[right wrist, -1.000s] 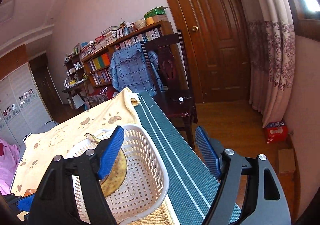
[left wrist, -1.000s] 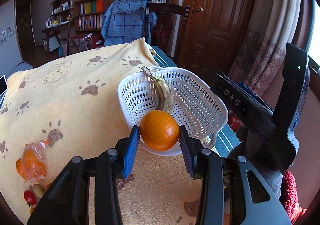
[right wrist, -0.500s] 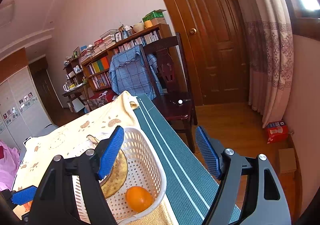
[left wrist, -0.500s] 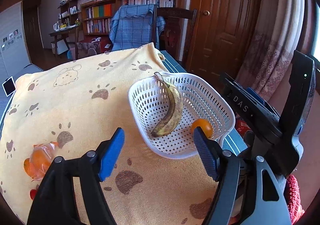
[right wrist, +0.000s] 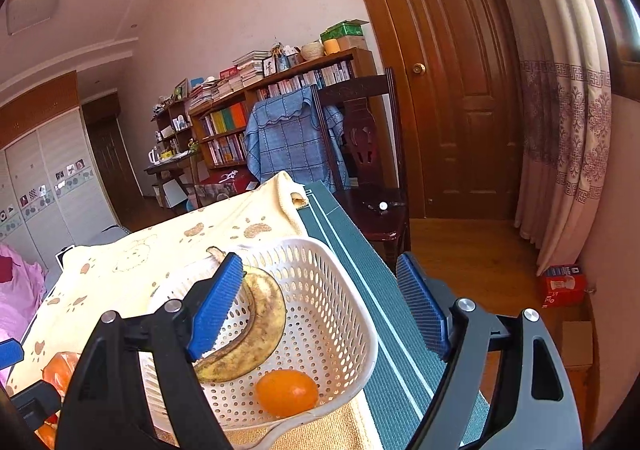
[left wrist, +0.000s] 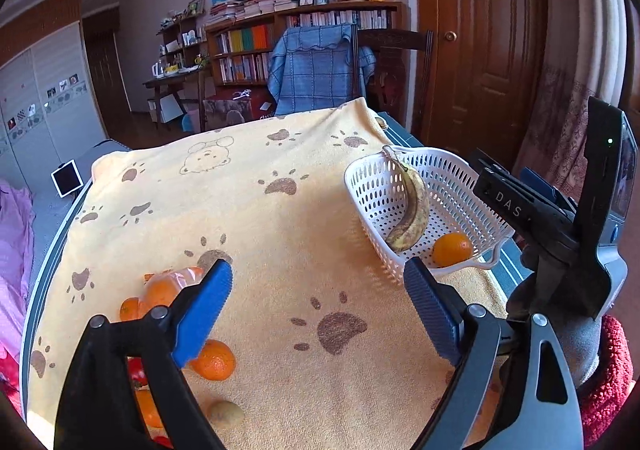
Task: Organize fruits
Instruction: 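Move the right tool back over the fruit on the blanket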
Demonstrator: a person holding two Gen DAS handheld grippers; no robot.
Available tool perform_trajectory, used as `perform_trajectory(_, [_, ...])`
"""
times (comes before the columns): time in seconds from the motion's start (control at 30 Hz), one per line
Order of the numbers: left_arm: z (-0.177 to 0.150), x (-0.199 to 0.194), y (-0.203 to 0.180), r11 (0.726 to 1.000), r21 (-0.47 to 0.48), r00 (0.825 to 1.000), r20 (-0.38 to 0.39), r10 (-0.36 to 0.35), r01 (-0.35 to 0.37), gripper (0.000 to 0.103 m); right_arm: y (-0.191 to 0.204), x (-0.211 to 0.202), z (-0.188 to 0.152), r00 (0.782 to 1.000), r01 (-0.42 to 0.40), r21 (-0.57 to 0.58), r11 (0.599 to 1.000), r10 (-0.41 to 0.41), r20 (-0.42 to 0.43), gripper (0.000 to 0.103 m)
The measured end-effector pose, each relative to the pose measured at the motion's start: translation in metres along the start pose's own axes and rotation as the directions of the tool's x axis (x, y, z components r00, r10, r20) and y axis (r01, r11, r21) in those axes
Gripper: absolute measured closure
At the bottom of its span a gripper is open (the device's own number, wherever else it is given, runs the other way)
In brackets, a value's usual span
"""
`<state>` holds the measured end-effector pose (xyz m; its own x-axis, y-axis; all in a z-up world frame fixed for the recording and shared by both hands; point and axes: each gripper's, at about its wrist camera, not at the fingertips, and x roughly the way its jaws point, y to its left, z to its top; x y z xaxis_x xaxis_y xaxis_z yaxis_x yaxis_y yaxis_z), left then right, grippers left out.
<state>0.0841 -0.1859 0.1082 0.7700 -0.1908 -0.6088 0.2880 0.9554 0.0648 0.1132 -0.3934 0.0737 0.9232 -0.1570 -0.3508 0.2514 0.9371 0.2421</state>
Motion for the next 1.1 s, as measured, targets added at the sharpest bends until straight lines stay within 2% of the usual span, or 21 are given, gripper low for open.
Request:
perform_trajectory(0.27, [-0.014, -0.002, 0.034, 0.995, -0.082, 0.998, -0.022, 0.058, -0.06, 0.016, 0.027, -0.002, -0.009, 0.997, -0.078, -0.107, 0.991, 0.076, -0.021, 0.022])
perform_trajectory(0.47, [-0.018, -0.004, 0.038, 0.994, -0.074, 0.996, -0.019, 0.083, -0.085, 0.016, 0.03, 0.004, -0.011, 0.997, -0.075, -0.115, 0.991, 0.071, -0.038, 0.022])
perform_trajectory(0.7, [-0.026, -0.005, 0.057, 0.988, -0.122, 0.996, -0.024, 0.089, -0.091, 0.016, 0.035, 0.003, -0.013, 0.998, -0.064, -0.152, 0.986, 0.06, -0.025, 0.022])
perform_trajectory(0.97, [-0.045, -0.01, 0.1, 0.973, -0.196, 0.993, -0.037, 0.115, -0.12, 0.016, 0.047, 0.005, -0.018, 0.999, -0.028, -0.204, 0.979, 0.023, -0.027, 0.022])
perform_trajectory(1.1, [-0.055, -0.017, 0.129, 0.958, -0.248, 0.989, -0.04, 0.14, -0.145, 0.016, 0.057, -0.002, -0.011, 0.999, -0.043, -0.23, 0.972, 0.038, -0.03, 0.022])
